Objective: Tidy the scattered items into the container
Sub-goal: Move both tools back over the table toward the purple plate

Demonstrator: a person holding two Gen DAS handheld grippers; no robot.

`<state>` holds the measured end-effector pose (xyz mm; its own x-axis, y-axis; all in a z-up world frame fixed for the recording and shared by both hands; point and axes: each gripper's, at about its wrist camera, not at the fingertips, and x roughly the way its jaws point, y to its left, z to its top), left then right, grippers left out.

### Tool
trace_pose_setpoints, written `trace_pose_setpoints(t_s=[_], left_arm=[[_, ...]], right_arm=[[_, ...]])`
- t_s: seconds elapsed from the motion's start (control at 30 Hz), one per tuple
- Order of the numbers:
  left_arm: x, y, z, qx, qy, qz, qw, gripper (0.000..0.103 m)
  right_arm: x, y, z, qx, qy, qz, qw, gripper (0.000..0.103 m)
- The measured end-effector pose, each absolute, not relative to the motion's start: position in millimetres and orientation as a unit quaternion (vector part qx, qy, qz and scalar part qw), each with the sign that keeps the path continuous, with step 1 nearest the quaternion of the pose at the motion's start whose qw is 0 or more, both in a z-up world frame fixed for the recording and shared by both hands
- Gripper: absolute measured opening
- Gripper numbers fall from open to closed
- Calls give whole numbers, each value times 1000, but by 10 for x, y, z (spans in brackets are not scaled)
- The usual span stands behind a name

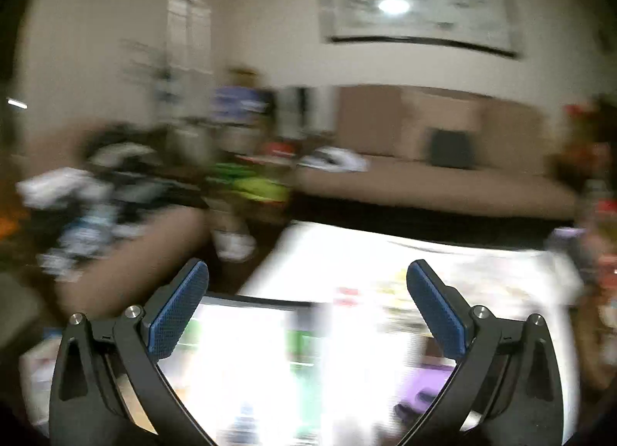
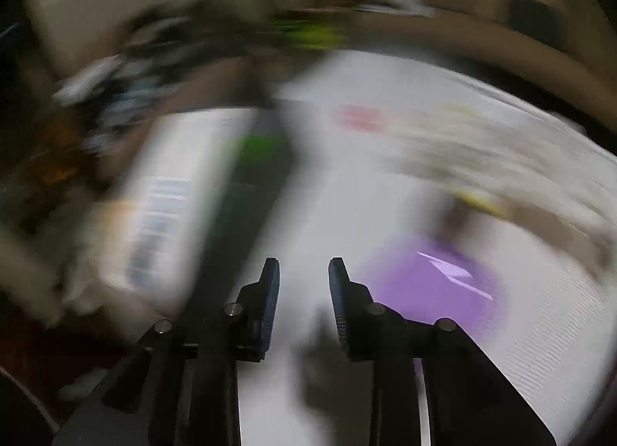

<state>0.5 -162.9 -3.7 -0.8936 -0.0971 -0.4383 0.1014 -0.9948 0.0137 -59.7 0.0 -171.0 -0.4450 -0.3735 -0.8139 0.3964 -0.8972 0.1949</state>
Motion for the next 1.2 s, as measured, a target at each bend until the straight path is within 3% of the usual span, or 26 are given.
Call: trace_pose_setpoints(t_s=[0.1, 0.23, 0.33, 0.4, 0.47, 0.57, 0.87, 1.03, 1.2], left_arm=[[-137, -1030, -335, 241, -27, -970, -9, 103], [-440, -198, -996, 323, -62, -937, -118, 103], [-627, 154, -1575, 399, -70, -902, -148, 102], [-649, 266, -1943, 428, -87, -888, -142, 100], [-706, 369, -2255, 455, -108, -874, -131, 99], [-863, 277, -2331, 475, -73, -867, -129, 99], [-829, 126, -2627, 452, -45, -887, -83, 99], [-1226, -34, -2465, 447, -7, -892, -64, 99], [-1468, -60, -2608, 473, -36, -876, -82, 96]], right_arm=[[-560, 1053, -2000, 520, 18, -851, 75, 30], [-420, 2010, -2294, 523, -43, -851, 12, 31], [-413, 2488, -2407, 545, -102, -832, -25, 32], [-448, 2571, -2376, 541, -126, -832, -5, 40], [-475, 2555, -2355, 542, -126, -830, 26, 55], [-493, 2535, -2352, 541, -114, -833, 38, 61], [-558, 2661, -2692, 581, -134, -802, 28, 62], [-537, 2711, -2586, 566, -125, -815, 20, 67], [-559, 2727, -2689, 577, -121, -808, 5, 69]])
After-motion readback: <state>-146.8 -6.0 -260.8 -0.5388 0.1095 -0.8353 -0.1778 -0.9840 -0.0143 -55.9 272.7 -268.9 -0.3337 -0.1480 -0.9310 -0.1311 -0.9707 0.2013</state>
